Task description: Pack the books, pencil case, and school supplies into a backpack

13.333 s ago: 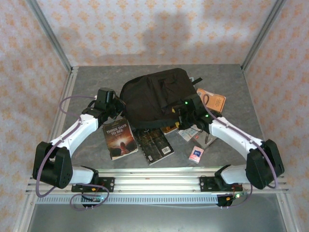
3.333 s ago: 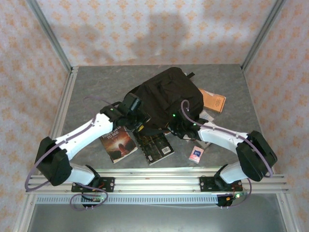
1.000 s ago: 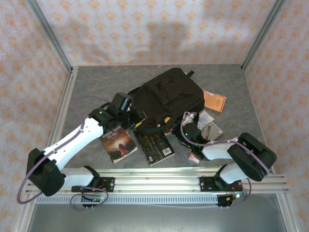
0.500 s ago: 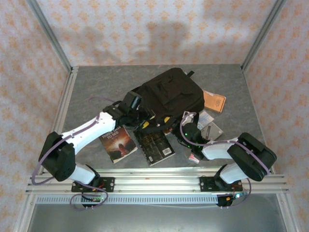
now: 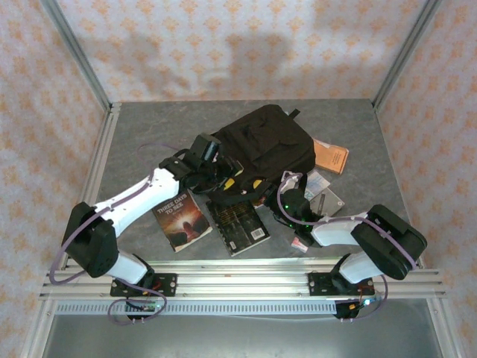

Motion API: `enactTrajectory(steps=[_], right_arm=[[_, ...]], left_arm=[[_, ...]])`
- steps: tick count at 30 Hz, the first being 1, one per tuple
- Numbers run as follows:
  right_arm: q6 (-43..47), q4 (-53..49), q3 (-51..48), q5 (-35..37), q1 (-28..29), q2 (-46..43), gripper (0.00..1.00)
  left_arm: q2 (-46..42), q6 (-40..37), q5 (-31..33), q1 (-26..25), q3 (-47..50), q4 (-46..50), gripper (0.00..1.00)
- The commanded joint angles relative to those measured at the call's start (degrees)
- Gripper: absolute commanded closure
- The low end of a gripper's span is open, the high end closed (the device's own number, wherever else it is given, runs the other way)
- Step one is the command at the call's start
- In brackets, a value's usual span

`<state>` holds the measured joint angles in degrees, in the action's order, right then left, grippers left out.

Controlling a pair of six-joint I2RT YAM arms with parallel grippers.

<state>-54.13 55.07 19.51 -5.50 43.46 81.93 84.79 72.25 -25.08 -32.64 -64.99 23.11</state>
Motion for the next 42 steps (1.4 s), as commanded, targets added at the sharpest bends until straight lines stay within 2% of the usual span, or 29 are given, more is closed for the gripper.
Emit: enactTrajectory(steps=[1,21,33,37,42], right_arm=[[1.2,1.8,2.1,2.6,0.3,-1.2,1.0],[0.8,-1.5,3.9,1.9,0.4,-0.8,1.0],[0.0,-2.3,4.8,2.2,0.5,-0.4,1.0],[-0.2,-2.3,4.9,2.1,0.7,-0.1,1.0],[-0.2,-2.2,5.1,2.0,1.1,0.5,1.0]], left_arm=[[1.2,0.7,0.5,-0.1,1.4,0.8,0.54],[1.6,1.3,0.1,0.3,7.5,-1.0,0.52],[5.4,3.6,-0.2,-2.8,6.2,-3.4,0.53],[5.7,4.0,0.6,-2.9,6.5,-3.6,0.57],[6.7,4.2,1.1,-2.9,4.9,-4.2,0.7]])
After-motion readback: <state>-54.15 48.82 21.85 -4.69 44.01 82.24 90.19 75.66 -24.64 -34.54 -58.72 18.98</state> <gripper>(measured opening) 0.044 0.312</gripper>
